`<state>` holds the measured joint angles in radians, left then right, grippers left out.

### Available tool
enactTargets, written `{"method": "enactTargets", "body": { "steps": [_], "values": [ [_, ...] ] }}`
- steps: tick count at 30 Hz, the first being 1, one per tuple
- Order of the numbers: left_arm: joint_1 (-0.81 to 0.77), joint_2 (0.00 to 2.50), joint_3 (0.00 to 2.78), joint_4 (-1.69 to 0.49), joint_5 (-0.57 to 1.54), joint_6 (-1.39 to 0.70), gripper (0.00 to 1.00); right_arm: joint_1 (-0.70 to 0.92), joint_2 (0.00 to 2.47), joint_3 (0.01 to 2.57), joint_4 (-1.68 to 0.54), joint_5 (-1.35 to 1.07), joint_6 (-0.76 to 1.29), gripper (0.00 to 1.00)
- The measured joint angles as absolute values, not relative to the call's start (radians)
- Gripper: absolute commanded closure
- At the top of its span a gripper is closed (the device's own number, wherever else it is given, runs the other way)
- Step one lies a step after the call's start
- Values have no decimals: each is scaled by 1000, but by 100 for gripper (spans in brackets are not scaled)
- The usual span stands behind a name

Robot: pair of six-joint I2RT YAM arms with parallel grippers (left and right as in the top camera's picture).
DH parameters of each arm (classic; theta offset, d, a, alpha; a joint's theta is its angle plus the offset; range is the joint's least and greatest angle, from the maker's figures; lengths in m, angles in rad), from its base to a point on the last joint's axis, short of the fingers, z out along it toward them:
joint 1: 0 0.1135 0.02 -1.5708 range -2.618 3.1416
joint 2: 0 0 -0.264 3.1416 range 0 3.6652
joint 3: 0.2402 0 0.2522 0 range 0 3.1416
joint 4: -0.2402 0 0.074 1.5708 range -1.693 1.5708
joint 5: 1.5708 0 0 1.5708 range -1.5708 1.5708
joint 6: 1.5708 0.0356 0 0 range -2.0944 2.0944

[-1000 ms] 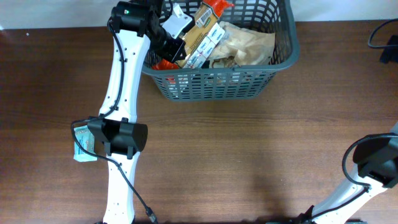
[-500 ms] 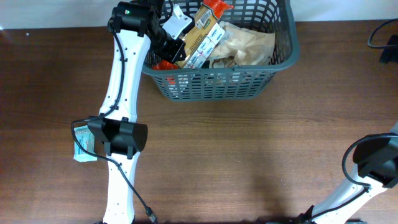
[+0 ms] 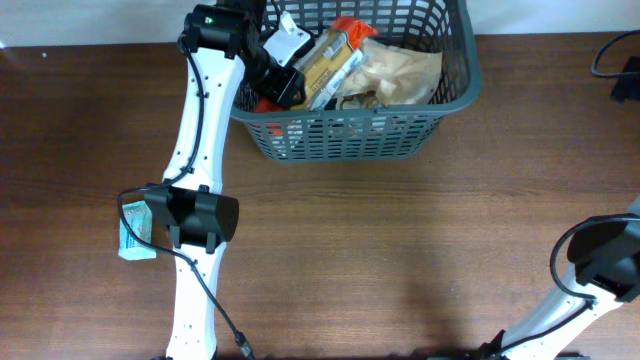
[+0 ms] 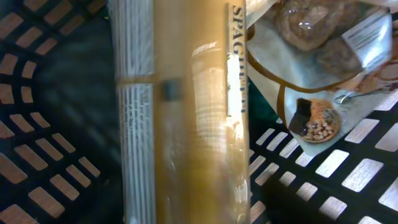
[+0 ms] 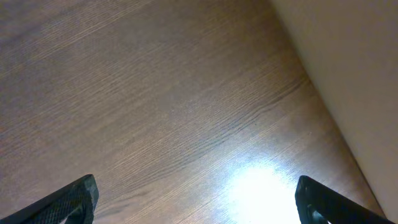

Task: Pack container
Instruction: 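Open the left gripper to drop the spaghetti into the basket, then move the left gripper back over the mint-green toilet paper pack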

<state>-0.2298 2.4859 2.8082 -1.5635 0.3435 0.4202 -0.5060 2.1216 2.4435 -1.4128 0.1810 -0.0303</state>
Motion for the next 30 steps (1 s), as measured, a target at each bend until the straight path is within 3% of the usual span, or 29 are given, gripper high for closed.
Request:
{"method": "enactTargets", "body": {
  "steps": [1,4,13,20,30],
  "values": [
    [-230,2486,2808,-1563,344,421,4,-506,2122,2444,-1413,181,-30,1],
    [-230,2486,2809,-1563,349,426,0,-506,2122,2444,-1413,181,-30,1],
    [-230,2488,2832,-1547,351,418,1,-506,2122,2444,-1413,181,-30,1],
    [-210,2485,3075,-1470,355,352,1,-506,2122,2444,-1413,181,-30,1],
    [-60,2220,3122,-1467,260,256,1,-506,2122,2444,-1413,181,-30,1]
  ]
}}
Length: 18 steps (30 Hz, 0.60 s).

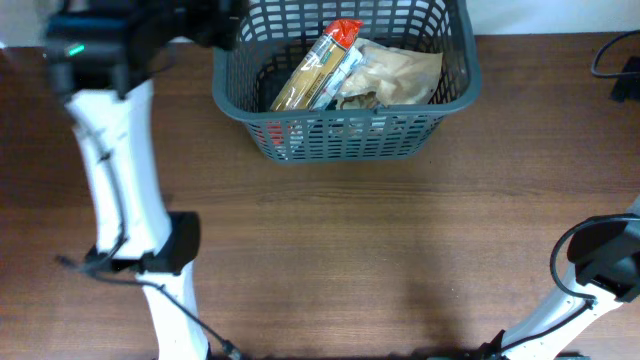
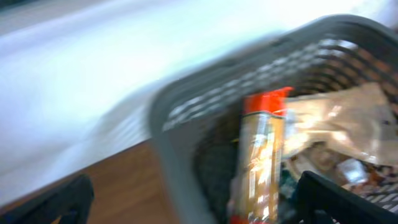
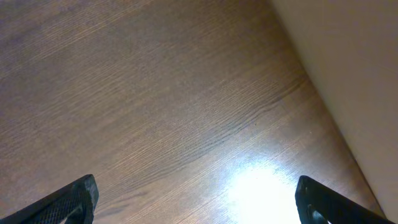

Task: Pack container
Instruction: 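Move the left gripper back over the mint-green toilet paper pack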

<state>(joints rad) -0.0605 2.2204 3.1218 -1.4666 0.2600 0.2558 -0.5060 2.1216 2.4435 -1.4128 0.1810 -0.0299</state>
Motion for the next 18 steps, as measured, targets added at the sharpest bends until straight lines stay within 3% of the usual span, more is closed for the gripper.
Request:
{"method": "enactTargets", "body": {
  "steps": [7,18],
  "values": [
    [-2,2084,3132,-1676,41,172,1,-506,2122,2444,-1413,181,-30,1],
    [14,1967,3117,-1684,-105,111,1,-506,2122,2444,-1413,181,-30,1]
  ]
}}
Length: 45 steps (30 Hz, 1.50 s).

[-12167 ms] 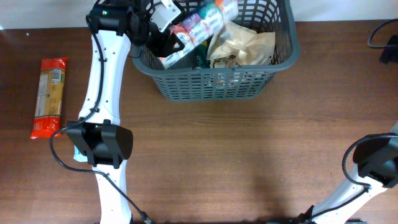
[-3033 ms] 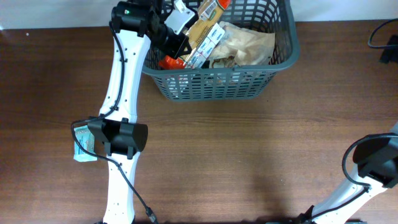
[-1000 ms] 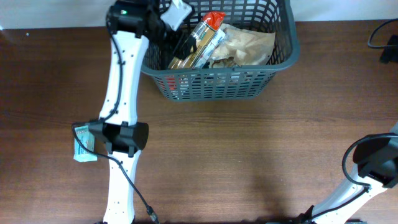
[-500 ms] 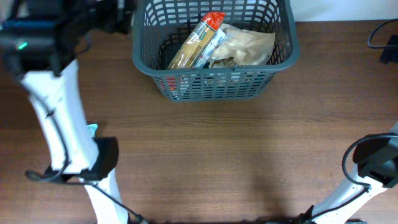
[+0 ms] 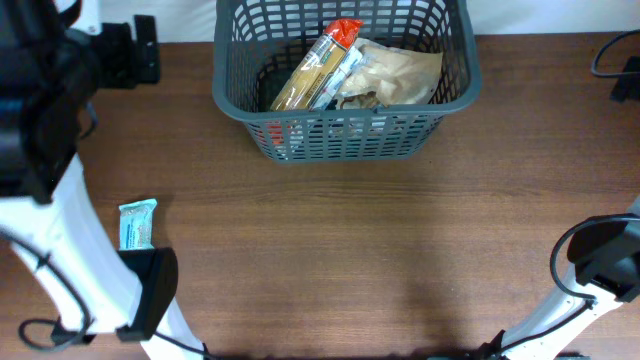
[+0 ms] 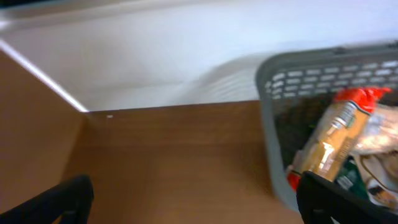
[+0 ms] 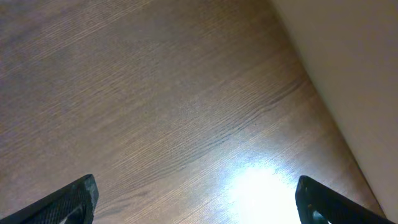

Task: Pack container
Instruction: 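Move the left gripper back over the mint-green toilet paper pack, then lower the left gripper and grasp the mint-green toilet paper pack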

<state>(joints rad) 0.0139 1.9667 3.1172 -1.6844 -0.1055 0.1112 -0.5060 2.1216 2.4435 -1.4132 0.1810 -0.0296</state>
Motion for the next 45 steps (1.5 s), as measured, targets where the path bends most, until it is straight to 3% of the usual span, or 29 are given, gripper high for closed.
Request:
{"method": "enactTargets", "body": {
  "steps": [5,18,27,34,39,45],
  "values": [
    [23,1879,2995,-1684,-149,103,1,-506,2122,2444,-1413,181,-30,1],
    [104,1824,2327,-1663,-179,43,1,-506,2122,2444,-1413,181,-30,1],
    [225,1741,2028,-1474,-140,38,1,-506,2122,2444,-1413,181,-30,1],
    [336,1652,1608,-1222,14,83,1,-506,2122,2444,-1413,181,-30,1],
    [362,1642,1343,-1086,75,117,1,-506,2122,2444,-1413,181,-30,1],
    [363,1642,1235,-971,109,131,1,-506,2122,2444,-1413,181,-30,1]
  ]
}}
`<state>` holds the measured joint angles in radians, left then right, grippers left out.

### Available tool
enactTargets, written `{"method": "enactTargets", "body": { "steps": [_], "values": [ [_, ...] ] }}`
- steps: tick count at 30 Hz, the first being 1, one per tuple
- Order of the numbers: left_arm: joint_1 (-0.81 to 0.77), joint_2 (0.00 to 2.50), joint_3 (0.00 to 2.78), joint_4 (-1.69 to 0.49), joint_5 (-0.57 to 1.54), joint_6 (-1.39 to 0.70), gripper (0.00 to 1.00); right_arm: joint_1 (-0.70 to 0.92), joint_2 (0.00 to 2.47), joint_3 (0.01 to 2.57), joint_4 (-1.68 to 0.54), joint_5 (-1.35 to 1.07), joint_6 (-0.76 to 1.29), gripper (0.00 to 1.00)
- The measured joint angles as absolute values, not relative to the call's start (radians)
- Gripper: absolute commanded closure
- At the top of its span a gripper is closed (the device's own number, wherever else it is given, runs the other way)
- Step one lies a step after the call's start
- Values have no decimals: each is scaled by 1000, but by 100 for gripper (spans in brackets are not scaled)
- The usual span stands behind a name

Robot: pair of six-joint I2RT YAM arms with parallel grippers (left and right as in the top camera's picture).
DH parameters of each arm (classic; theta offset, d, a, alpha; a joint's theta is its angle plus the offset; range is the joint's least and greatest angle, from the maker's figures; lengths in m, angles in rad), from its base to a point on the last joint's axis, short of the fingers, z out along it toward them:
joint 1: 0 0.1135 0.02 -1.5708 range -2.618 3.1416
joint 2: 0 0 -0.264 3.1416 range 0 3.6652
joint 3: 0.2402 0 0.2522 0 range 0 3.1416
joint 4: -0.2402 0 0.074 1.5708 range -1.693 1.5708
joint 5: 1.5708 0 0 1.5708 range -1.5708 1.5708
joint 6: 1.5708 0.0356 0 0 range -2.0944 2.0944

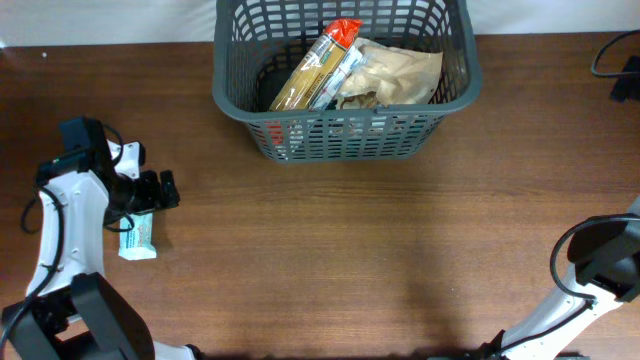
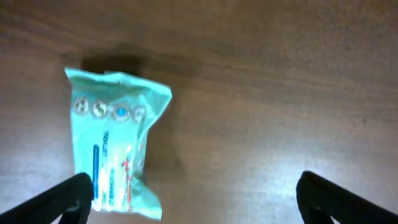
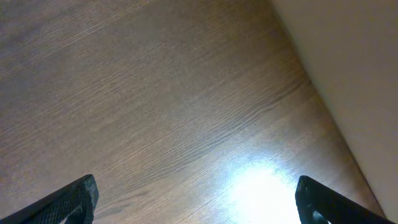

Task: Pack container
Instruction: 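Lower the left gripper and grasp the mint-green toilet paper pack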

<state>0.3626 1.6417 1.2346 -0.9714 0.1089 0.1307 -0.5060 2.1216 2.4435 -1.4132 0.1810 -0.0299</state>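
The grey mesh basket (image 1: 340,138) stands at the back middle of the table. In it lie a spaghetti pack (image 1: 310,66) with a red end and a brown pouch (image 1: 398,68). A teal snack packet (image 1: 137,238) lies flat on the wood at the left; it fills the left side of the left wrist view (image 2: 115,148). My left gripper (image 1: 152,192) (image 2: 199,202) hovers open just above it, the left fingertip (image 2: 73,196) at the packet's near edge, nothing between the fingers. My right gripper (image 3: 199,202) is open over bare wood.
The wooden table (image 1: 400,250) runs wide between the basket and the front edge. The right arm's base (image 1: 600,262) sits at the front right corner. A black cable (image 1: 612,62) lies at the back right. A pale wall (image 3: 348,56) borders the table beside the right gripper.
My left arm was raised at the far back left with its camera looking towards the basket. Now it is low over the left of the table, open above the teal packet. The right arm is unchanged.
First my left gripper was down in the basket, close against the spaghetti pack. Then it was out of the basket at the back left, the pack left lying inside. It was then farther left and open, and now hovers over the teal packet.
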Motion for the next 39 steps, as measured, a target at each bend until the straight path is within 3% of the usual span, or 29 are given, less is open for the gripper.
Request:
{"method": "enactTargets", "body": {
  "steps": [21,39],
  "values": [
    [371,1629,1234,-1030,-166,203,1,-506,2122,2444,-1413,181,-31,1],
    [530,1676,1234,-1021,-58,249,1,-506,2122,2444,-1413,181,-30,1]
  ]
}}
